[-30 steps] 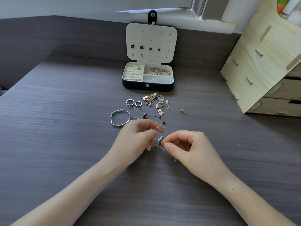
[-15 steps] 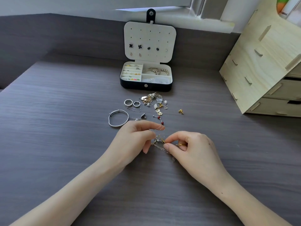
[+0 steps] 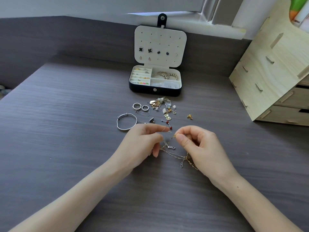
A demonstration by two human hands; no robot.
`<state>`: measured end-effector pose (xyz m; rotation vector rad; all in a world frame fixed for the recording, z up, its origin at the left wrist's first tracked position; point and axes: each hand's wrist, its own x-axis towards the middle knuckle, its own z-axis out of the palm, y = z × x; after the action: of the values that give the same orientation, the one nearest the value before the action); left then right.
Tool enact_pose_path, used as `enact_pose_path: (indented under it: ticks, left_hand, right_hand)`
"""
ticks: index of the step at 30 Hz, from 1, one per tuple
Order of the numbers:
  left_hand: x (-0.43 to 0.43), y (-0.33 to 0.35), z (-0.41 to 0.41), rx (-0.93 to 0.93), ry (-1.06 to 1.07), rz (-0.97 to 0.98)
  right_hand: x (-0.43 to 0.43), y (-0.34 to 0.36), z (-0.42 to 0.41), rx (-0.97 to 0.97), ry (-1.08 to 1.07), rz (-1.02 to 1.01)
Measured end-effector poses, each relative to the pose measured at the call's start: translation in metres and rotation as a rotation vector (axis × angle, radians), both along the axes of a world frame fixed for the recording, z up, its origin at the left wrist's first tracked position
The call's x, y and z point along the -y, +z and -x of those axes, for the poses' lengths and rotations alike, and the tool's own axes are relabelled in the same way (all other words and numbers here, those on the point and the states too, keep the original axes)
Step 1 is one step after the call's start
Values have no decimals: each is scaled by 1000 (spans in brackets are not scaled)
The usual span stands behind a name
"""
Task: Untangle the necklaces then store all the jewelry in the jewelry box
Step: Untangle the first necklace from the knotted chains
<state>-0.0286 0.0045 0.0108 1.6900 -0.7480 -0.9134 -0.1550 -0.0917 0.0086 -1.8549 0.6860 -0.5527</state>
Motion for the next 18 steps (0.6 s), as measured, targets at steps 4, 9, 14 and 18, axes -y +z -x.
enact_pose_path:
  ticks: [4,9,14,18]
  left_hand:
    - [0,-2,0,50,11,-17]
    - [0,-4,0,63,20,-18]
    - [-1,-3,-1,38,31,-5]
    - [-2,-2,-1,30,33,12]
  right_hand:
    - [1,2,0,67,-14,-109]
    - [4,6,3,129,-6,-184]
    - [6,14,10,173,88,-267]
    - [4,15,18,65,182,-275]
